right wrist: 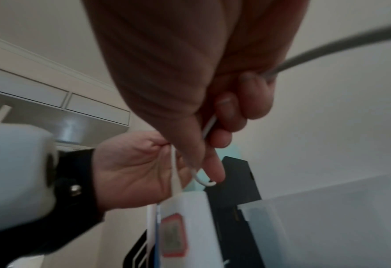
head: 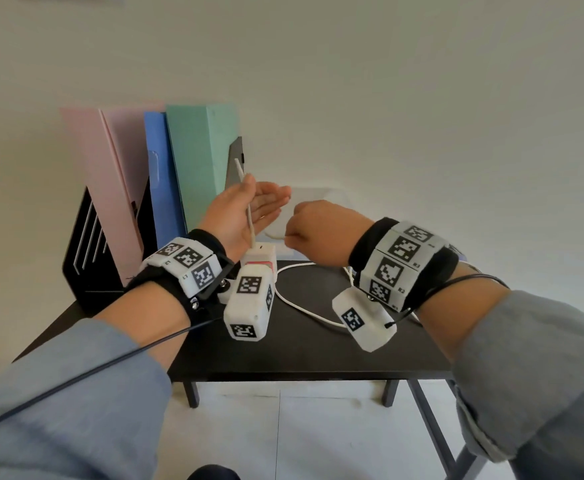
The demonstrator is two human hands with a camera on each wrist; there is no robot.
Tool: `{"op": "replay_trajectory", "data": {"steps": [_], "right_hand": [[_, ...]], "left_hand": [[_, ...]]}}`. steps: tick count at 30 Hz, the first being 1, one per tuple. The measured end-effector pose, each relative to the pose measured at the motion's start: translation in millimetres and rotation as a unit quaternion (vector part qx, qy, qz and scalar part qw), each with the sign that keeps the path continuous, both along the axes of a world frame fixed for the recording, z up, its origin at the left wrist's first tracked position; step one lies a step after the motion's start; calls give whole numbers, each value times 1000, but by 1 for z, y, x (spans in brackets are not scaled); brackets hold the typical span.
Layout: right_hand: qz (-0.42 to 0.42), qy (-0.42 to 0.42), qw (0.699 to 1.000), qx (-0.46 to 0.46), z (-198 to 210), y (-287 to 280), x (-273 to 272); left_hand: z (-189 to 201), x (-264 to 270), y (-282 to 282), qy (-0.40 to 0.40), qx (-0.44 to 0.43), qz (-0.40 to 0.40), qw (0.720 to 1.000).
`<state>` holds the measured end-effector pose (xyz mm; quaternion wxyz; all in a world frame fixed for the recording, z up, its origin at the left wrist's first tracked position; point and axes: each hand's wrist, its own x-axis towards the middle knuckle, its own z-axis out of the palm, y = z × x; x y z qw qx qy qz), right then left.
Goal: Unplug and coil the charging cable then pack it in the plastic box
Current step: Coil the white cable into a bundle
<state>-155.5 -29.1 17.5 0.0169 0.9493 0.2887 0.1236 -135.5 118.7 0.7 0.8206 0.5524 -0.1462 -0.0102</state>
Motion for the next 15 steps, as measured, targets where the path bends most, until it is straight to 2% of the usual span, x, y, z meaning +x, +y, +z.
{"op": "replay_trajectory", "data": {"steps": [3,7,12,15], "right_hand": [[59,7,996,65,1,7,-1],[63,24,976,207,10,4,-6],[48,36,965,257,20,-11,-4],[14,51,960,276,25,-28,0]], "left_hand": [[0,-2,-7,-16,47,2,999],[-1,-6,-13,-36,108,20,993],[-3,-4,-10,-52,166,9,985],[-5,0,-5,-54,167,9,984]]}}
